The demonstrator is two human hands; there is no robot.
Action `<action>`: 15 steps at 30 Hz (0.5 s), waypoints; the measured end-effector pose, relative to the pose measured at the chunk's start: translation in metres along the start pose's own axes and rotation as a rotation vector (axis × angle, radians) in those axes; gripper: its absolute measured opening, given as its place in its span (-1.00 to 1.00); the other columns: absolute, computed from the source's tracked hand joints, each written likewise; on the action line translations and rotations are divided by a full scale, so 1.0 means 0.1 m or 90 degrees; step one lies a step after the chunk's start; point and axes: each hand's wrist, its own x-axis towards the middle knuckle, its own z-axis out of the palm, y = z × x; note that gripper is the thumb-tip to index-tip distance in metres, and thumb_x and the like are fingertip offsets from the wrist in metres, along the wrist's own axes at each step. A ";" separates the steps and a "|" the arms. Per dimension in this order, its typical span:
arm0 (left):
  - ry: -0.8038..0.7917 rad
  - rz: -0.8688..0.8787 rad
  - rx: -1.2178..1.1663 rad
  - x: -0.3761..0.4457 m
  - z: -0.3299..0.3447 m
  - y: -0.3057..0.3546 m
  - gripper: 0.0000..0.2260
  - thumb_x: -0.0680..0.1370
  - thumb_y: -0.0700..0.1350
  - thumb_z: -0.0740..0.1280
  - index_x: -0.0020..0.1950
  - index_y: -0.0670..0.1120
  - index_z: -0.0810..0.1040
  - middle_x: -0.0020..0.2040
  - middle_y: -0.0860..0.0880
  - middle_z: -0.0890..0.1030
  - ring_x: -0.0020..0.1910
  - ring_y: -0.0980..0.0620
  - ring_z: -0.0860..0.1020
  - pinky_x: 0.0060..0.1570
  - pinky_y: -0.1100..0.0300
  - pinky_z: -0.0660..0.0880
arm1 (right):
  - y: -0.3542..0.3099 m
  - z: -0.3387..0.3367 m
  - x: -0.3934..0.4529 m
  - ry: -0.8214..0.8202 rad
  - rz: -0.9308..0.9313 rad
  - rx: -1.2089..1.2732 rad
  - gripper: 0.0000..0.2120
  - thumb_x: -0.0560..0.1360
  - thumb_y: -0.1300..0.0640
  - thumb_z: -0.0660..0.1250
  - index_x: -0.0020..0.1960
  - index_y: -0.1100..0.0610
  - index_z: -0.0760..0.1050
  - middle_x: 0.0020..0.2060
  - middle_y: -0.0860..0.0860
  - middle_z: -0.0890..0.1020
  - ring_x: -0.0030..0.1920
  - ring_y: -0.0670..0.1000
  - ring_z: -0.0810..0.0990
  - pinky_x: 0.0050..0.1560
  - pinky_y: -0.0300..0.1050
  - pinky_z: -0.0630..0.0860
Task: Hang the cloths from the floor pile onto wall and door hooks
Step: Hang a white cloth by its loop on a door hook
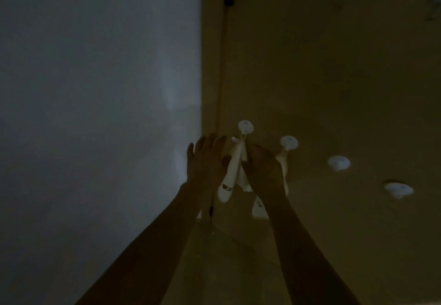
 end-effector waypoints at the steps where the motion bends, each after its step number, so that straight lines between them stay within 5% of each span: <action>1: 0.015 -0.024 0.009 -0.05 -0.04 -0.04 -0.49 0.64 0.13 0.11 0.57 0.08 0.12 0.58 -0.05 0.13 0.55 -0.12 0.08 0.49 -0.18 0.01 | -0.03 0.04 0.01 -0.017 -0.020 0.015 -0.57 0.56 0.13 0.29 0.42 0.07 0.36 0.31 -0.03 0.48 0.32 -0.04 0.42 0.28 -0.30 0.28; 11: 0.136 -0.295 0.043 -0.82 -0.28 -0.07 -0.49 0.62 0.17 0.13 0.55 0.12 0.13 0.58 -0.04 0.14 0.56 -0.12 0.06 0.49 -0.20 -0.02 | -0.31 0.18 -0.13 -0.180 -0.171 0.086 -0.47 0.57 -0.05 0.28 0.49 0.01 0.24 0.44 0.01 0.35 0.44 0.04 0.31 0.41 0.06 0.32; 15: 0.188 -0.402 0.052 -1.30 -0.39 -0.04 -0.49 0.62 0.18 0.14 0.55 0.13 0.14 0.57 -0.03 0.15 0.56 -0.11 0.07 0.49 -0.19 -0.01 | -0.48 0.27 -0.39 -0.230 -0.259 0.108 -0.48 0.56 -0.05 0.29 0.47 -0.01 0.27 0.44 -0.03 0.35 0.44 0.00 0.30 0.40 -0.01 0.32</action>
